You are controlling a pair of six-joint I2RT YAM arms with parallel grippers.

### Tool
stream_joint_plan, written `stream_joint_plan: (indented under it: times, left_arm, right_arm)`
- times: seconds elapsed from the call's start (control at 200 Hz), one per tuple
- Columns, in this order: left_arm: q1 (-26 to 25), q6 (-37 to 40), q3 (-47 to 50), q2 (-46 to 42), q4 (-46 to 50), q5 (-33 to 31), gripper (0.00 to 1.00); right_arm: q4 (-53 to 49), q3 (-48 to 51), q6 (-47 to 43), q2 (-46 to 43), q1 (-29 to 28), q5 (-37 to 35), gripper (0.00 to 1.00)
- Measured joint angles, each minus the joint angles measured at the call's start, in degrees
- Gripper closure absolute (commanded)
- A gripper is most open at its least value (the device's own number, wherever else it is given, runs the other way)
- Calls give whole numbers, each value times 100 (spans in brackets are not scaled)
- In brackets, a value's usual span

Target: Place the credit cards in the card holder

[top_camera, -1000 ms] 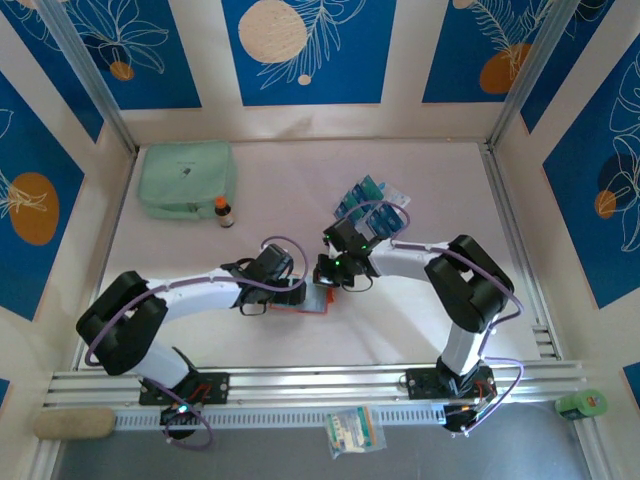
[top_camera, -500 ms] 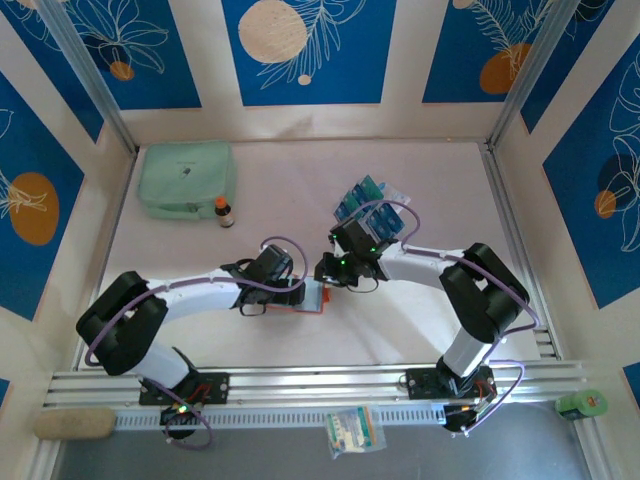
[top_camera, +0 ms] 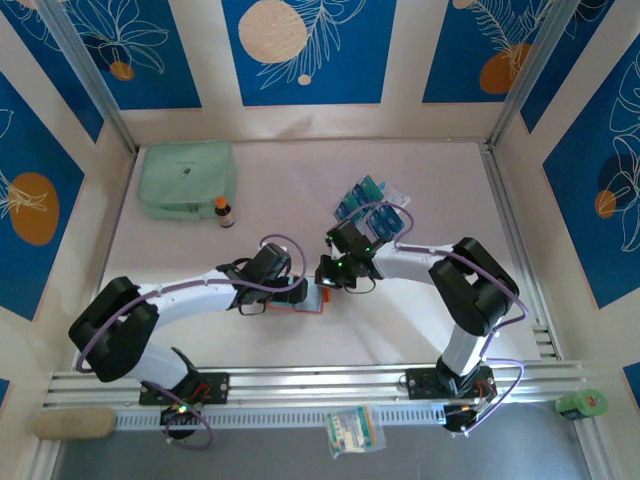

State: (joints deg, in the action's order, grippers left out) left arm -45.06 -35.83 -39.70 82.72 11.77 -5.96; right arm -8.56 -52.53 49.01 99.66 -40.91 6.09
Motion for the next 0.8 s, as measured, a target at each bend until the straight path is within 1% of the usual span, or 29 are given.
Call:
stream_joint_plan:
  times: [0.51,0.72,0.8]
  left_arm:
    - [-2,42,-4,24,7,-2,1]
    - [-2,42,50,44,0,-7,8]
    - [-2,44,122,50,-4,-11,12]
  right_arm:
    - [59,-302,-9,442,-153,284,98]
    - [66,-302,-7,444,-151,308,98]
    - [66,-302,-7,444,-151,317,98]
